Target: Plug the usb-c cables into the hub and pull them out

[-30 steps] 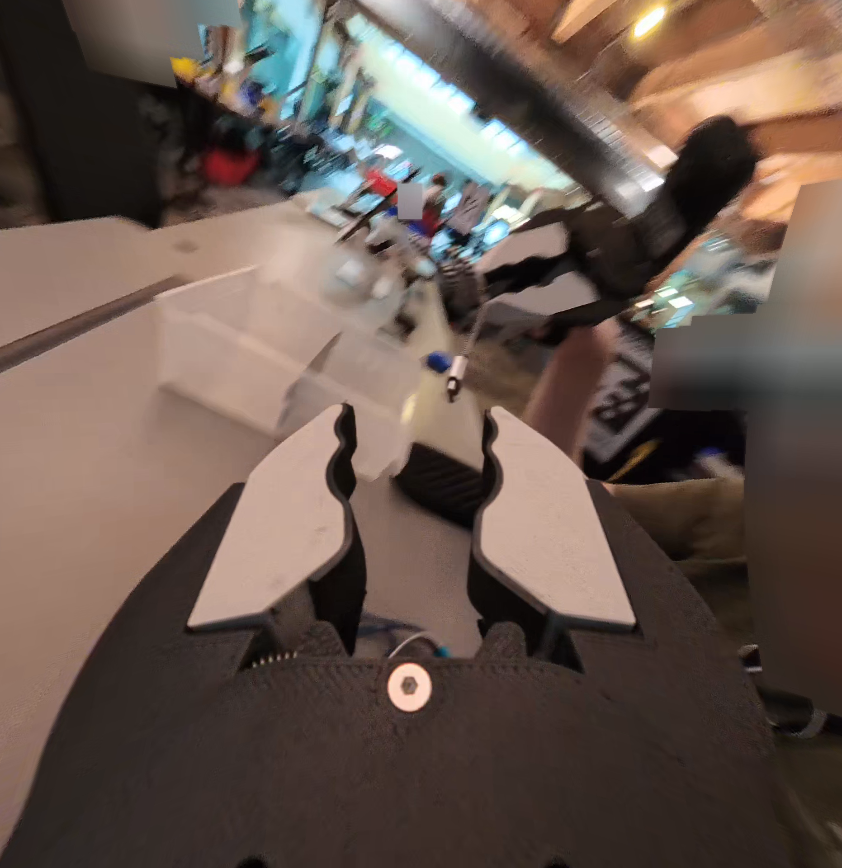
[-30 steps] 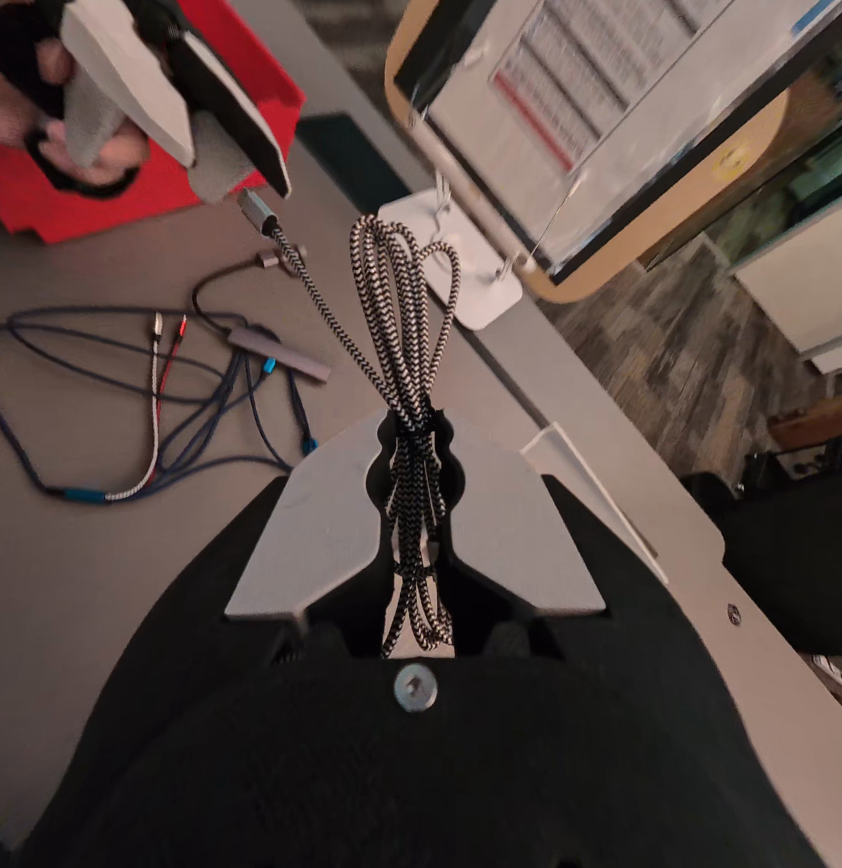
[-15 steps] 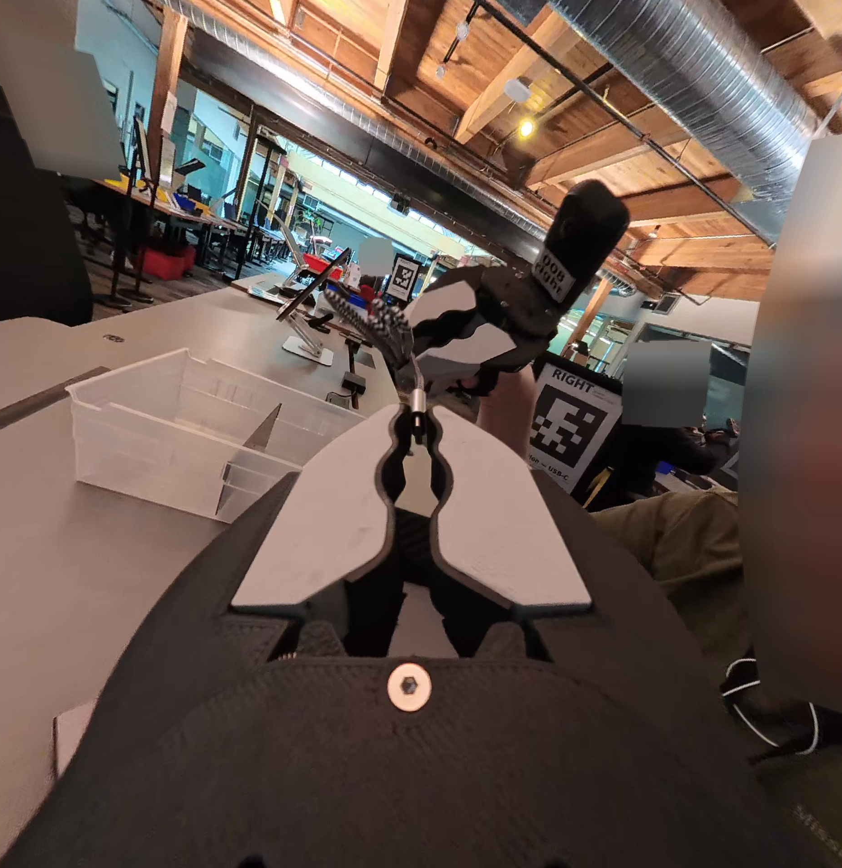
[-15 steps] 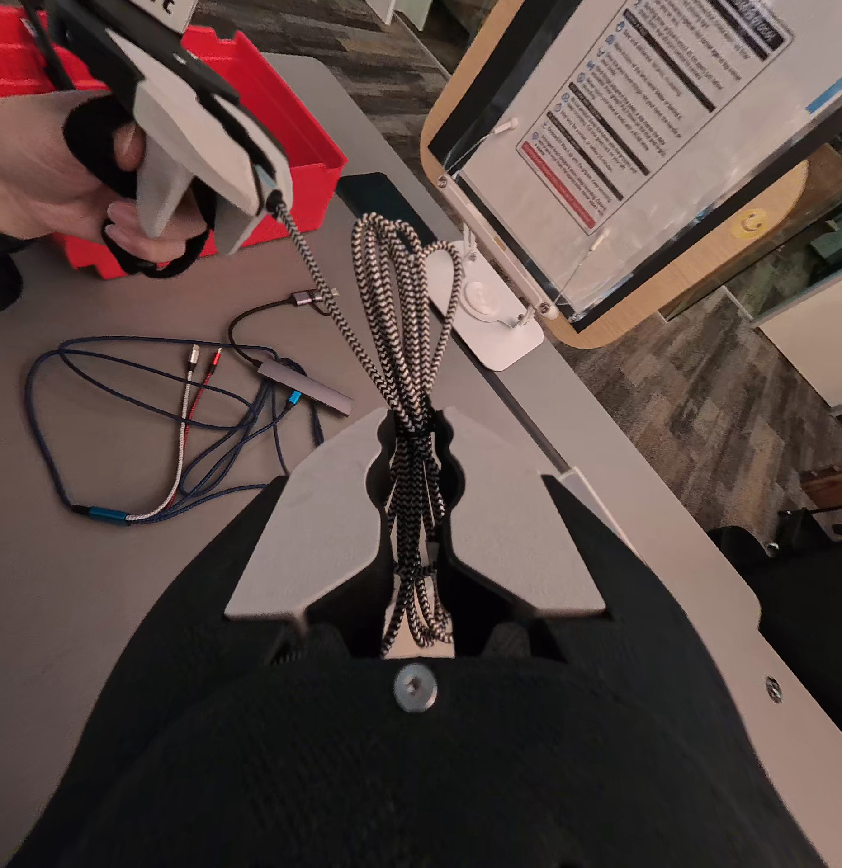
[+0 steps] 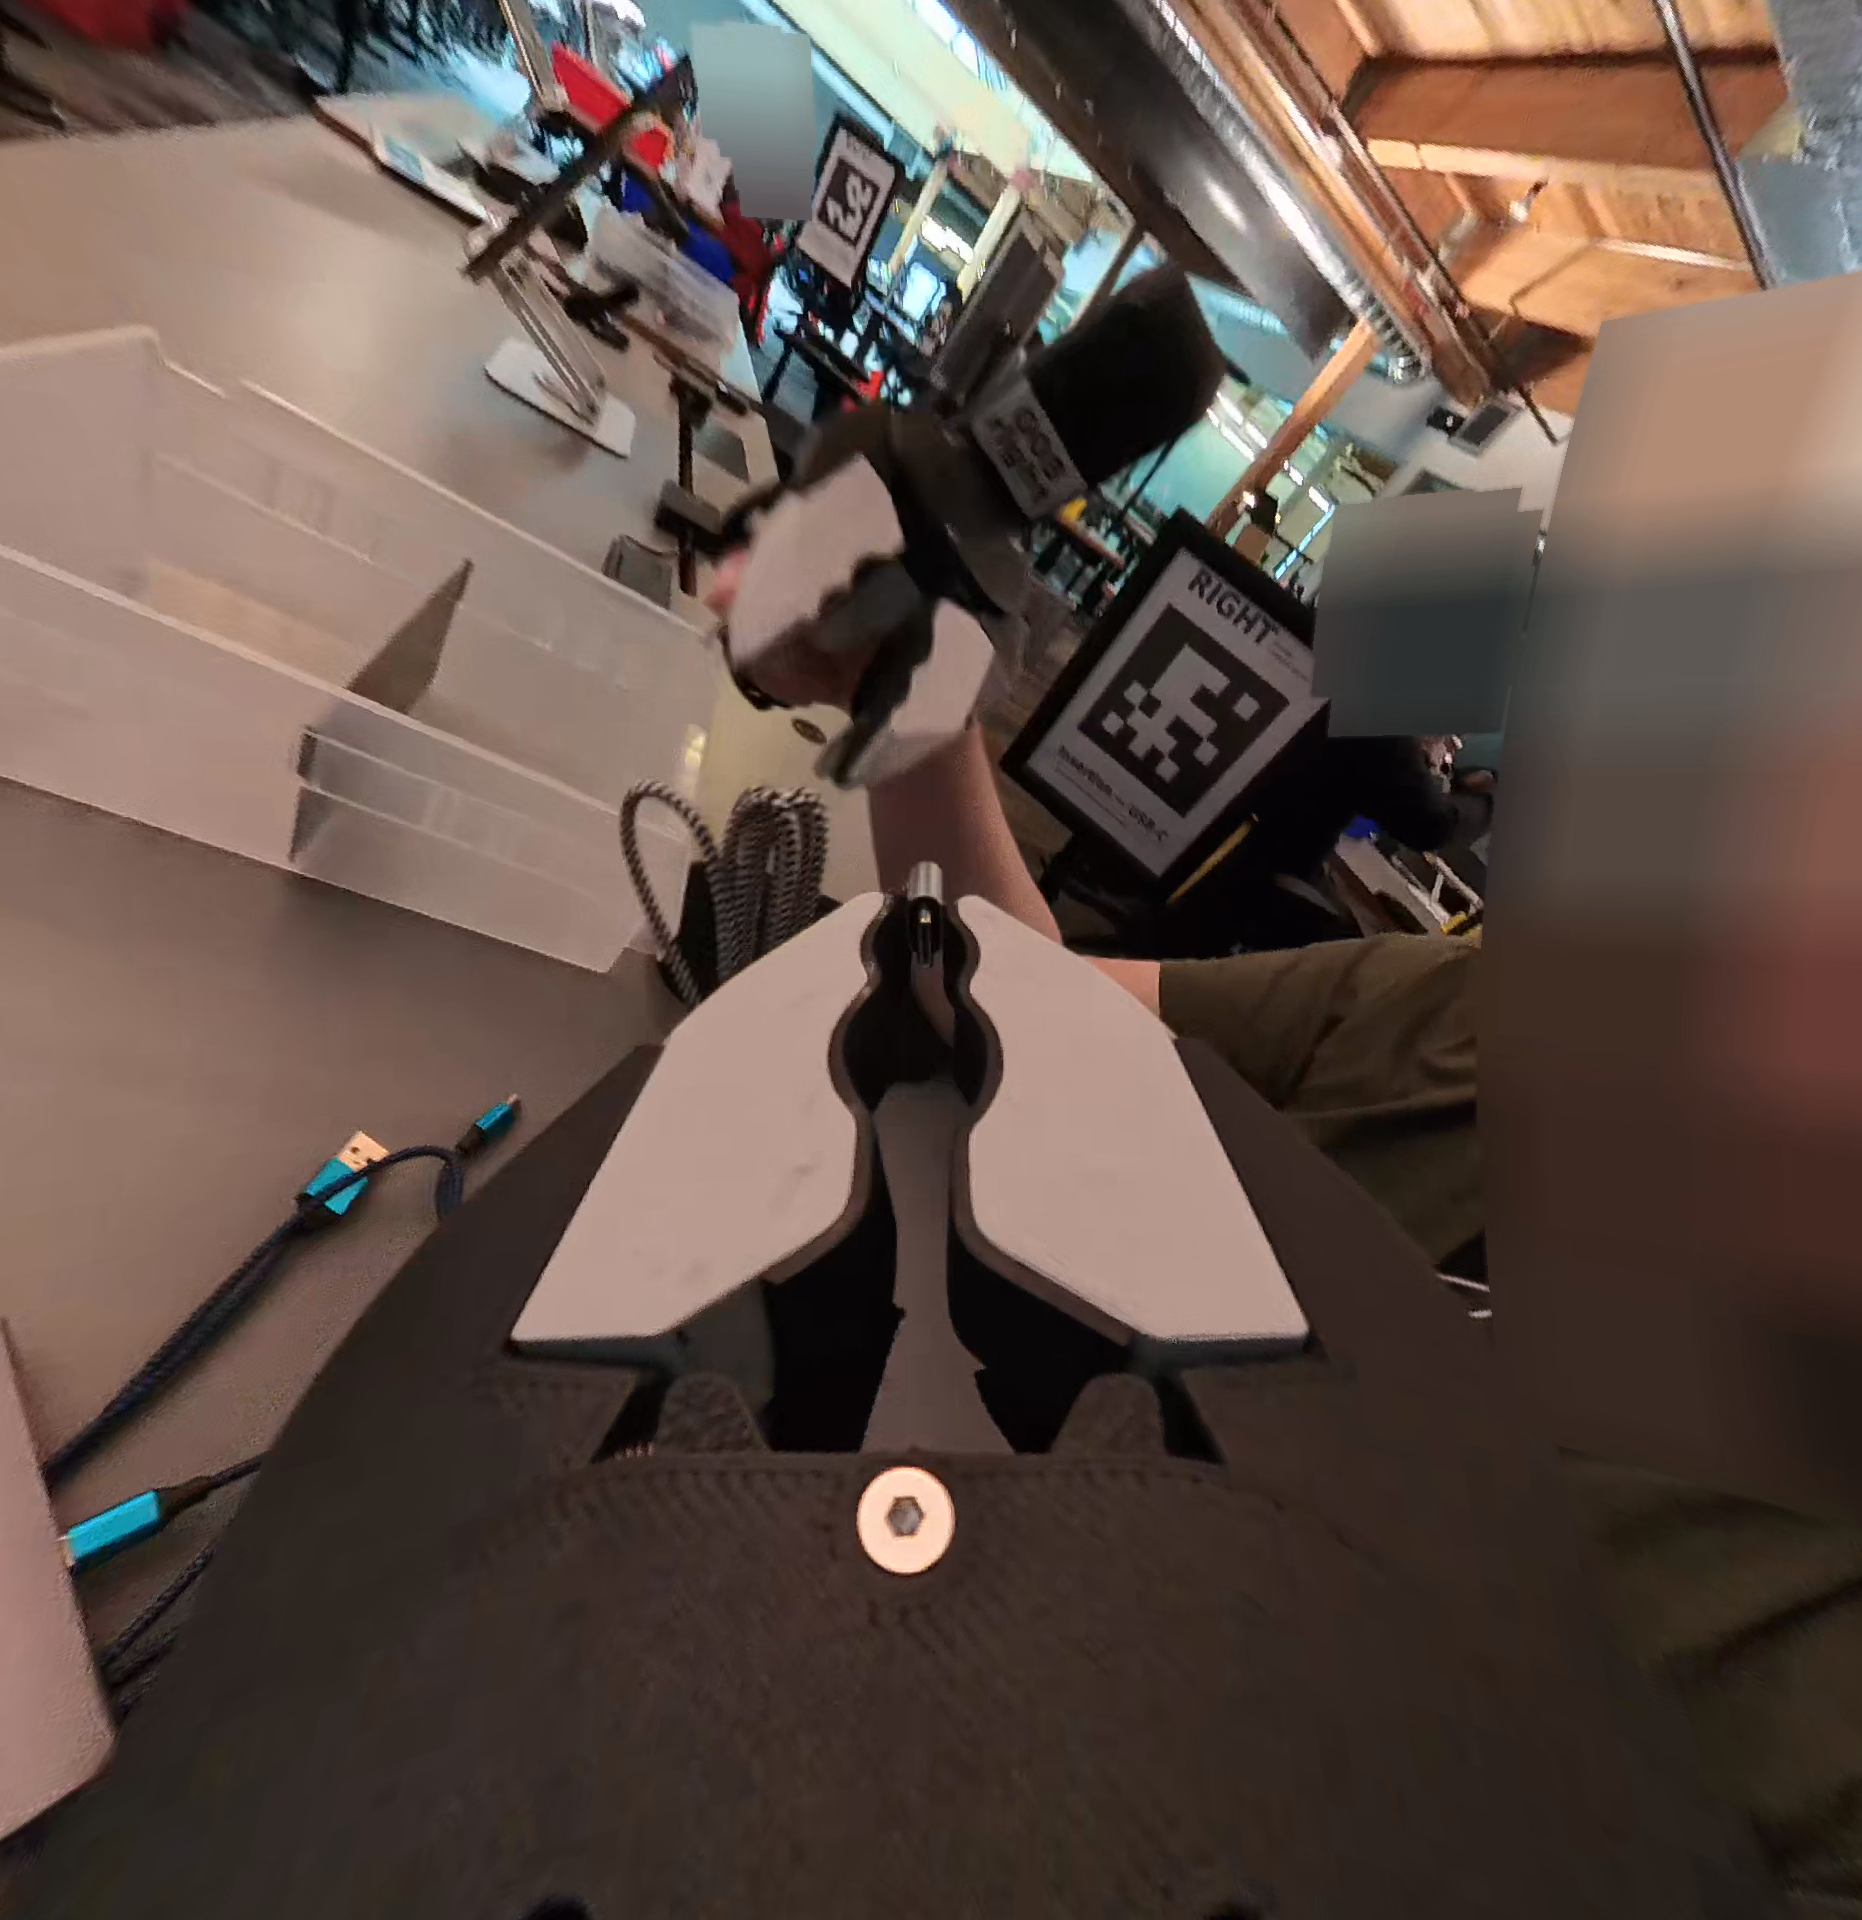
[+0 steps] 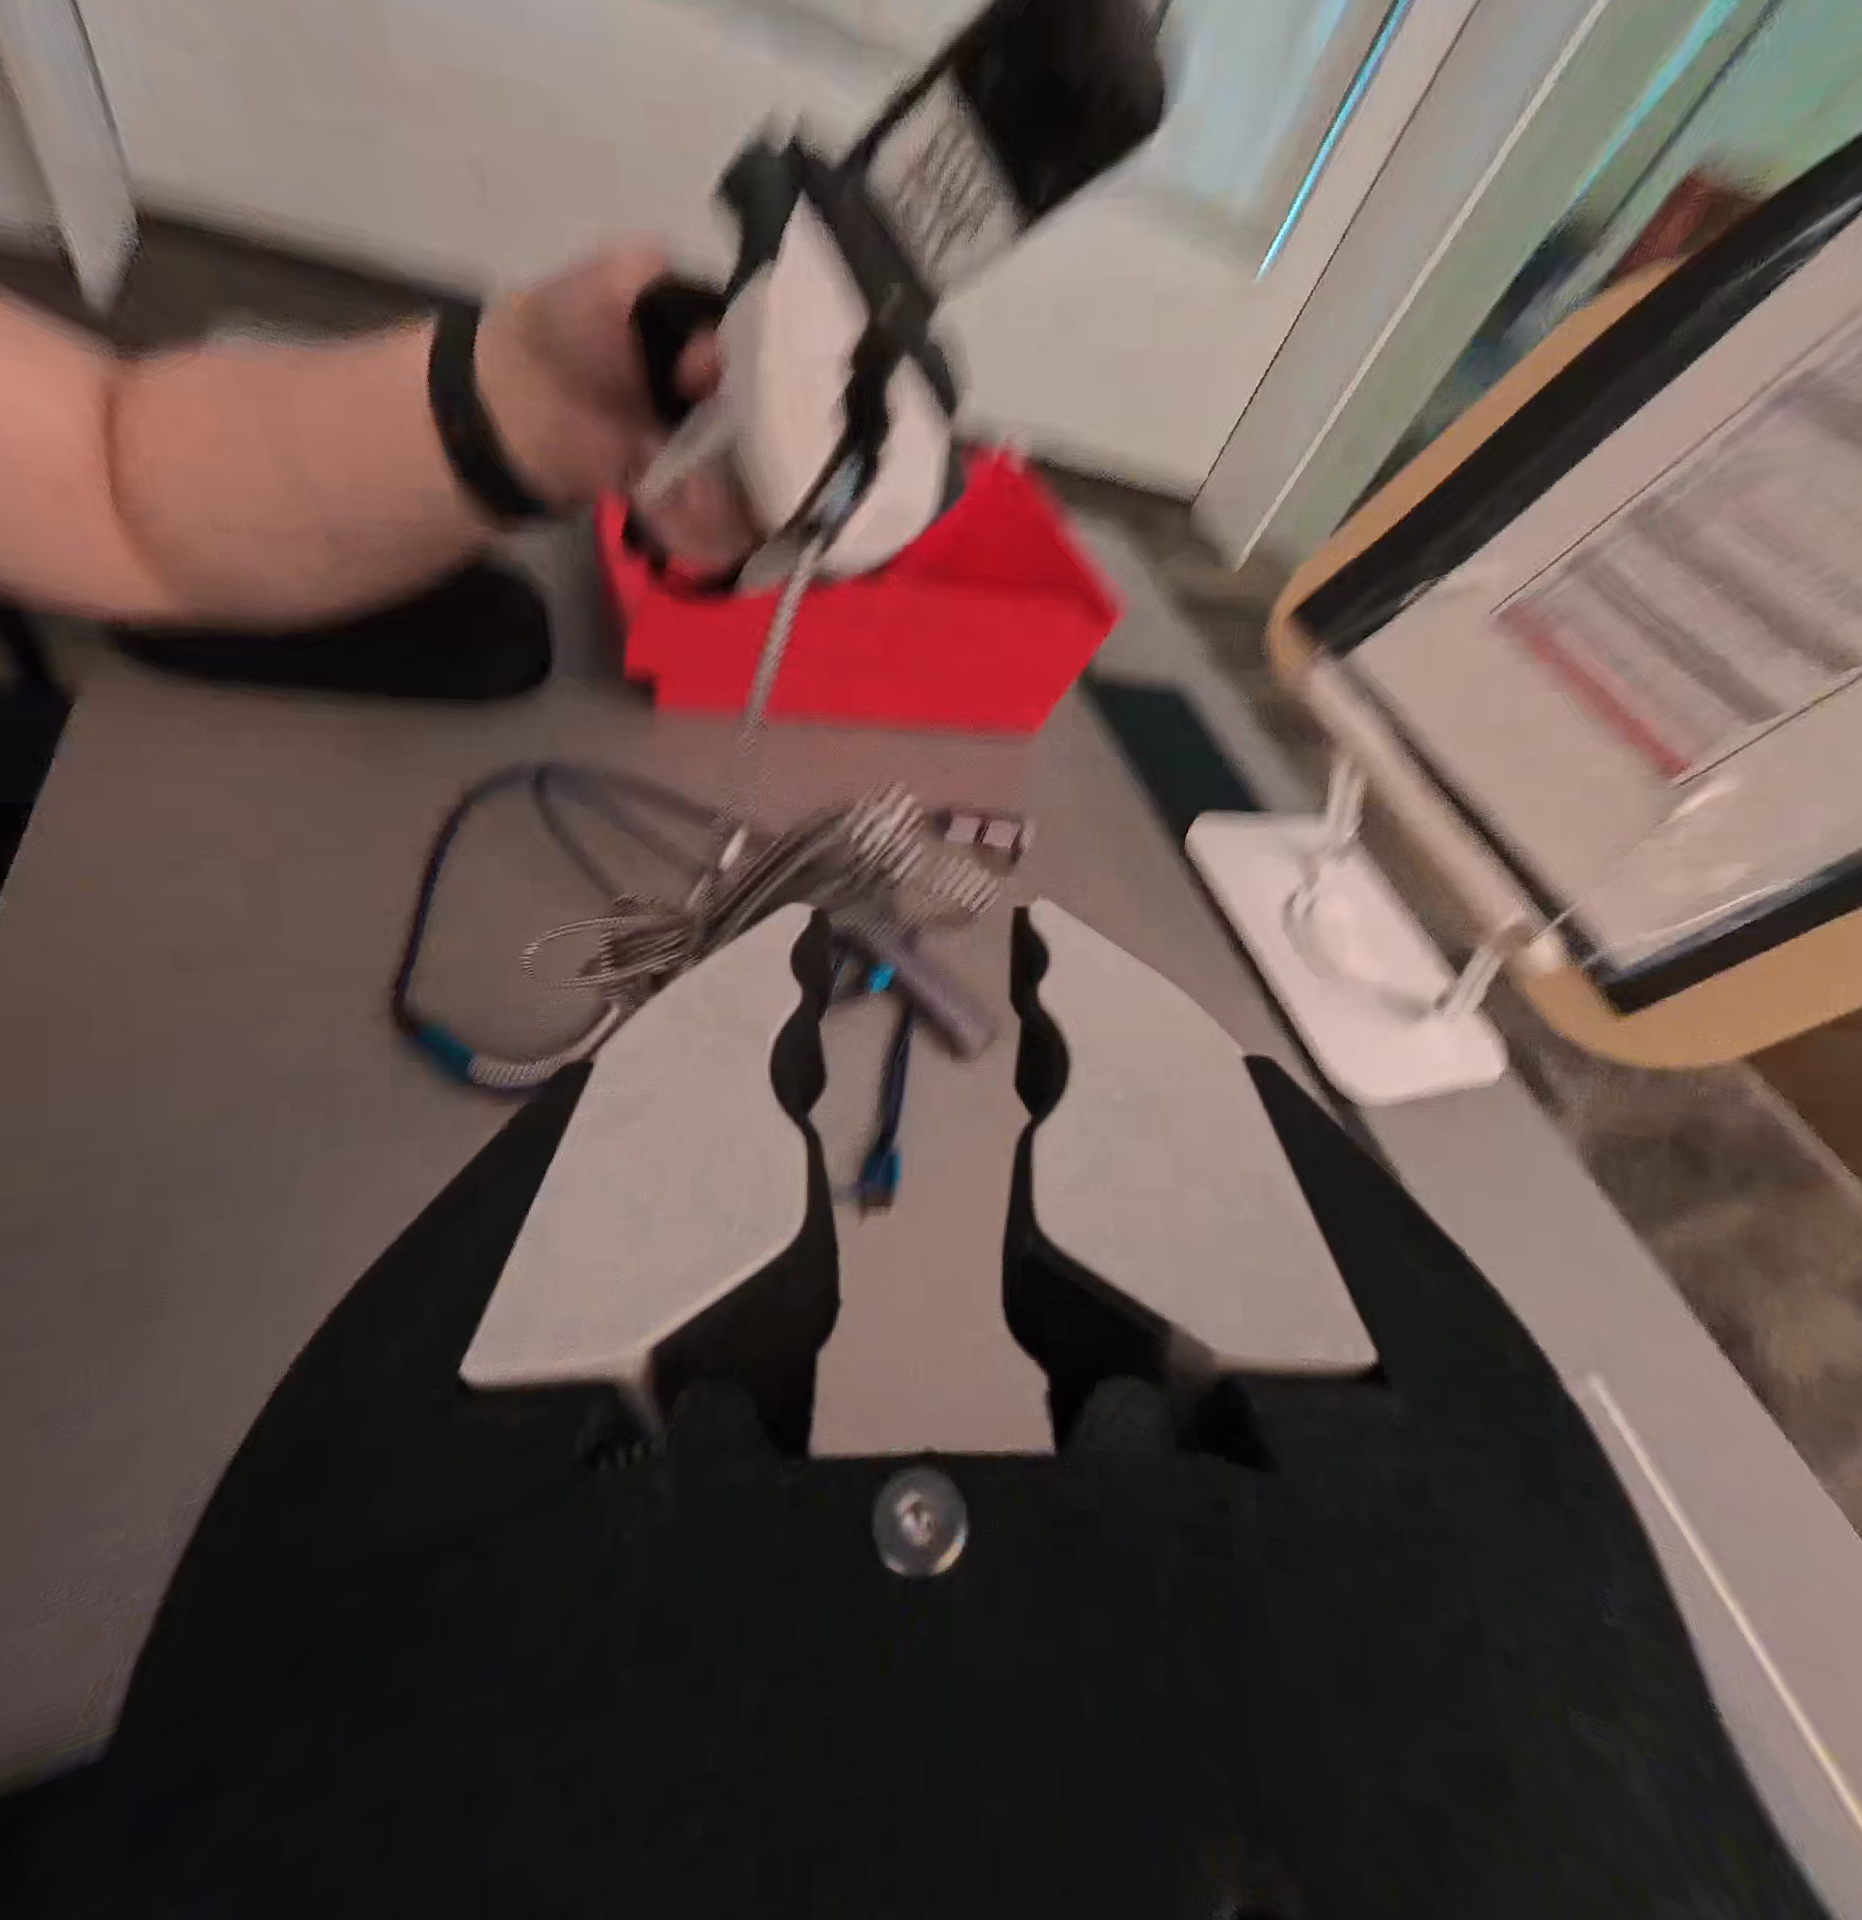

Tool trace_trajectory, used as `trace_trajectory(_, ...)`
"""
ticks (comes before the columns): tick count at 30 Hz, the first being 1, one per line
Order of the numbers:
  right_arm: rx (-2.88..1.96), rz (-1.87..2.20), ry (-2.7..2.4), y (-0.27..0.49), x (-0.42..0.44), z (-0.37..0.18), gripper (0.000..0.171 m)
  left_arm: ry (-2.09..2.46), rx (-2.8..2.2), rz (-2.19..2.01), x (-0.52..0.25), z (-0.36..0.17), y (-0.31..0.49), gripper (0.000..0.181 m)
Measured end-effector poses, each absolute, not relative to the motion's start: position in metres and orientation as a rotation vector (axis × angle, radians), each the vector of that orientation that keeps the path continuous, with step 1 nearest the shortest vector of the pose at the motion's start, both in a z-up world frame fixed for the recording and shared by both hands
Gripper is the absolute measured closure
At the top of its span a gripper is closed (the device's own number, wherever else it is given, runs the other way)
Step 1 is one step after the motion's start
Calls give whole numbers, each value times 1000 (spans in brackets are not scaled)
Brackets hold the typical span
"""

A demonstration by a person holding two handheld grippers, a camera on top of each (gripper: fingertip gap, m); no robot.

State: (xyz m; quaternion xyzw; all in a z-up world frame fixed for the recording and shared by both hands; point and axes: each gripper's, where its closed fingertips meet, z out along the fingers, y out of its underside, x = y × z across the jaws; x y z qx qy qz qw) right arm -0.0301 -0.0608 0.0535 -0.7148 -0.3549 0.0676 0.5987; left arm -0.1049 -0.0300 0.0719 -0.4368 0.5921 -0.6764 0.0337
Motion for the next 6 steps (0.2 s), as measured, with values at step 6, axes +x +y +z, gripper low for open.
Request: trace_trajectory(6,-1081,220,-486,-49,-10,117,127,1950,-1270,-2206,-118,80,-63,176)
